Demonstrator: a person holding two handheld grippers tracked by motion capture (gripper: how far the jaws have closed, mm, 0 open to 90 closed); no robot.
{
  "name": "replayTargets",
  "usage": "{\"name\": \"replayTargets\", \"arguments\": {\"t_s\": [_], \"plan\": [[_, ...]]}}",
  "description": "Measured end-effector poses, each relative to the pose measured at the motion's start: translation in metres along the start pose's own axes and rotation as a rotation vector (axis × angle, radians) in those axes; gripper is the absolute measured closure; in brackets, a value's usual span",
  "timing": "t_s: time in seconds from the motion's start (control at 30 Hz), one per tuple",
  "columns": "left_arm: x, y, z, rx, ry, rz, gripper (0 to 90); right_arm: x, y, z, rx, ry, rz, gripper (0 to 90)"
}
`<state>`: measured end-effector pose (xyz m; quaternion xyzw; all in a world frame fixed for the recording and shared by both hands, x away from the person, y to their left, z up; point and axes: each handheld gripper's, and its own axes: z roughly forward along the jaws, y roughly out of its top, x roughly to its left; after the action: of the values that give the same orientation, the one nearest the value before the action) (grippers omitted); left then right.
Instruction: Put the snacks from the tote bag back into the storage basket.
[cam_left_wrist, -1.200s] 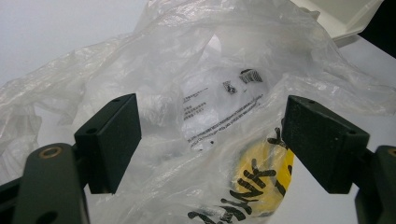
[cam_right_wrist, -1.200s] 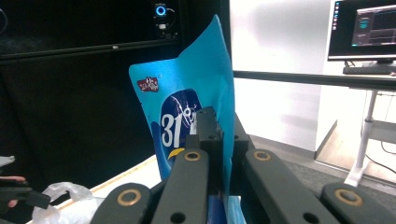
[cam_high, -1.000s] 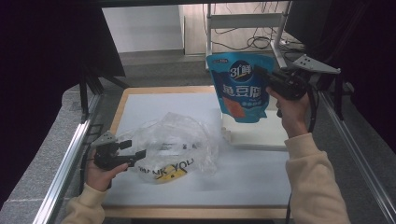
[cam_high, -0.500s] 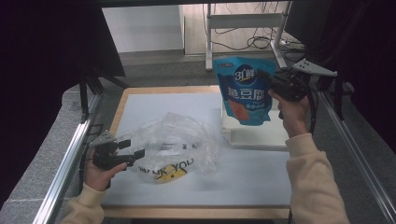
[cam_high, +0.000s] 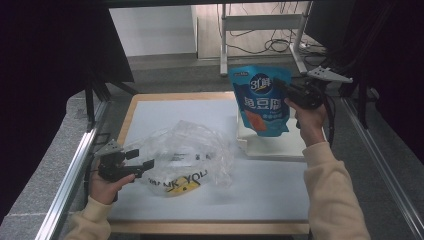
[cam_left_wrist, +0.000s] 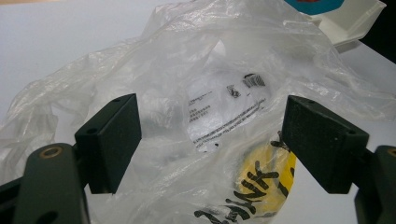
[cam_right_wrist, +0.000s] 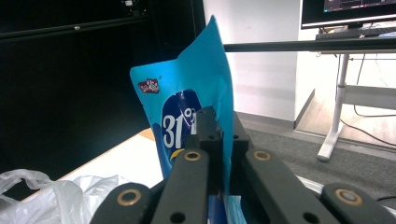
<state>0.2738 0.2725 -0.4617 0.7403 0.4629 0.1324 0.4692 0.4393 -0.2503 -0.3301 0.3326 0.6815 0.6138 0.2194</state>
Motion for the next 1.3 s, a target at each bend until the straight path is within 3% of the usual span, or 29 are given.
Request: {"name": "replayTargets", "arguments": {"t_s": [0.47, 0.83, 1.3], "plan": [[0.0, 0.0, 0.0, 0.003, 0.001, 0.0, 20.1, -0.007, -0.011, 0.007, 0.012, -0.006, 0.017, 89.0], [0.001, -0.001, 0.001, 0.006, 0.003, -0.004, 20.2, -0.015, -0.02, 0.022, 0.027, -0.017, 0.027, 89.0], [0.005, -0.003, 0.003, 0.013, 0.012, -0.01, 20.4, -0.036, -0.033, 0.039, 0.022, -0.02, 0.082, 88.9]]}}
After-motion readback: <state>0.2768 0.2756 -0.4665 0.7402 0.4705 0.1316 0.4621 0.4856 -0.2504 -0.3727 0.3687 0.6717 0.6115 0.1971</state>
